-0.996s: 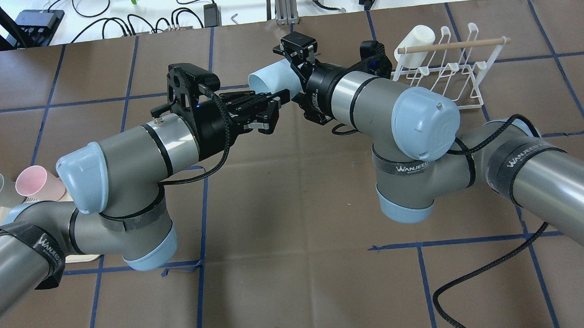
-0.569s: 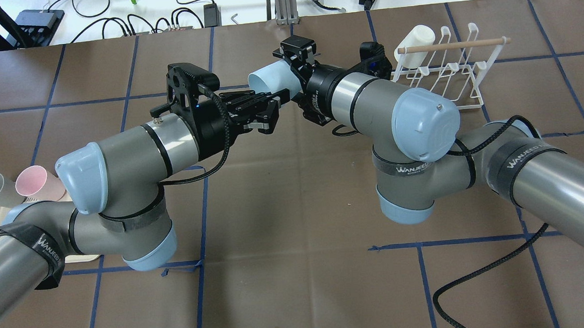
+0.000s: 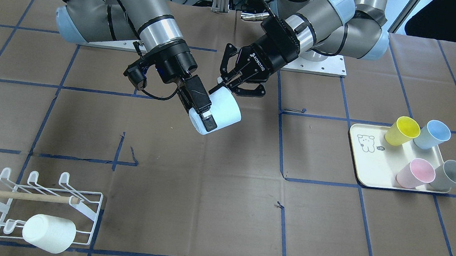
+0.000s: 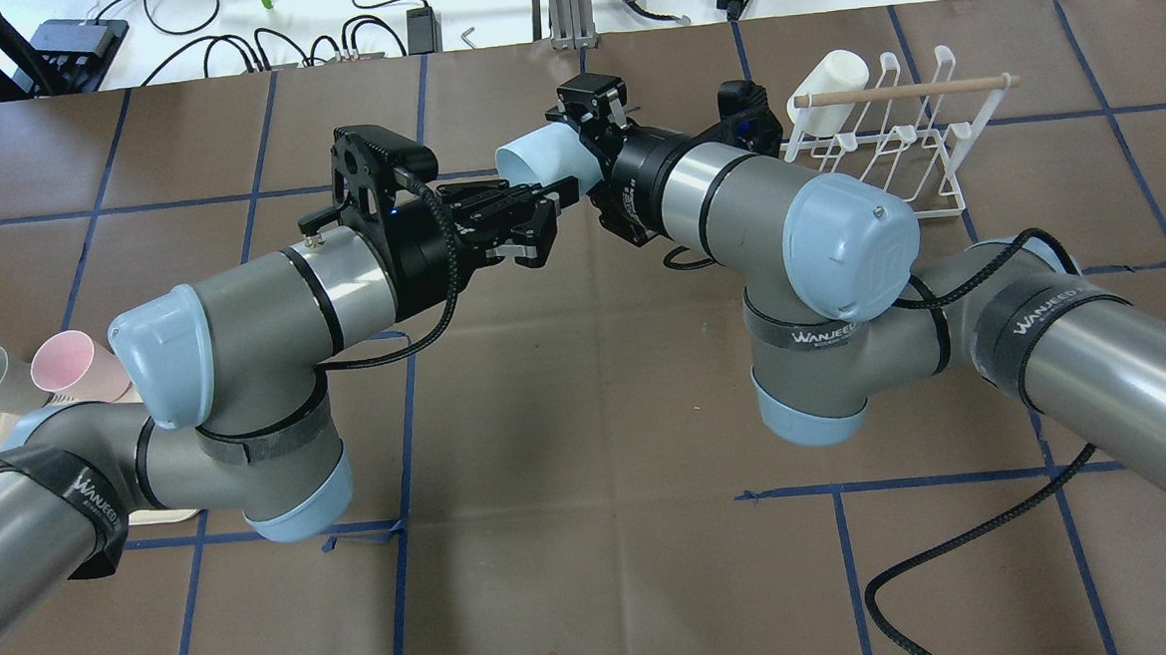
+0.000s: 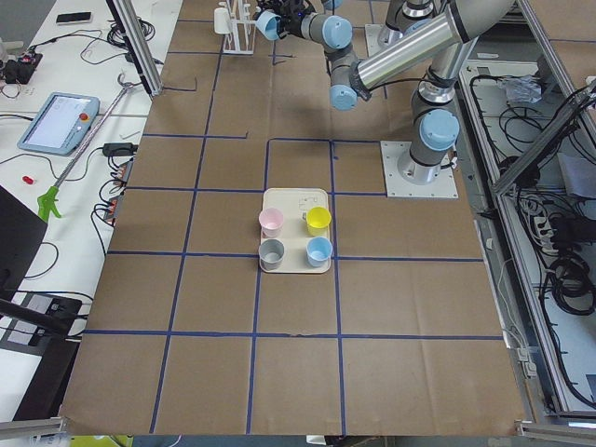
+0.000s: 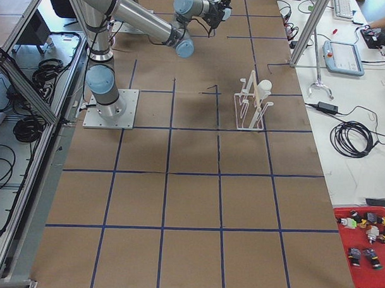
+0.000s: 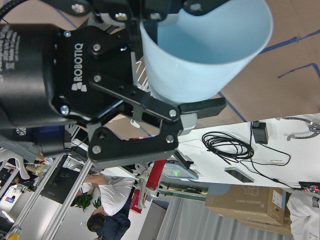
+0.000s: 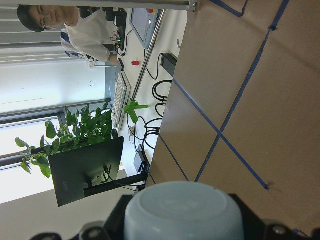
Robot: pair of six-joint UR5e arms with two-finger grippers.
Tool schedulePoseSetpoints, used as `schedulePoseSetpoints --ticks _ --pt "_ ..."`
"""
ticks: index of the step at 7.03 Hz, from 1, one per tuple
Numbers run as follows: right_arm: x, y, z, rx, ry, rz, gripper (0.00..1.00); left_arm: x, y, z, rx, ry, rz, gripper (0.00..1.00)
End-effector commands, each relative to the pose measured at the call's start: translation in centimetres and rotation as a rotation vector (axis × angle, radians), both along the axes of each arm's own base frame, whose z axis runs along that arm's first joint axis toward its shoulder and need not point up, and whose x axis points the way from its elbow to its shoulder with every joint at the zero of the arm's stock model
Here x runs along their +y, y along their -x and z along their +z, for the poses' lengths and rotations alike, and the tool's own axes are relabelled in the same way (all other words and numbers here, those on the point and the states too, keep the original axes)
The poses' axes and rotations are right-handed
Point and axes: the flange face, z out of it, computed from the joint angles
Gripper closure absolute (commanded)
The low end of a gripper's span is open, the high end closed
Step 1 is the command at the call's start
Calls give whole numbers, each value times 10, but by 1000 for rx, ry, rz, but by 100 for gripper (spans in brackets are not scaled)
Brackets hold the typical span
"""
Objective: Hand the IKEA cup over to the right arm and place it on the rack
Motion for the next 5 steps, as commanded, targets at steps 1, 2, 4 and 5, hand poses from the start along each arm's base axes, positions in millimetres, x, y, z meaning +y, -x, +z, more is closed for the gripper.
schedulePoseSetpoints --ticks 1,2,4,5 --pt "1 -1 2 -9 1 14 56 -1 0 0 -1 1 4 66" --pt "2 -3 2 -16 -1 28 59 -3 0 -1 -1 -4 5 48" --pt "2 -3 2 -16 -1 28 59 -4 -1 3 40 -47 30 1" --pt "2 -3 2 -17 -1 29 60 -5 -3 4 26 -43 62 0"
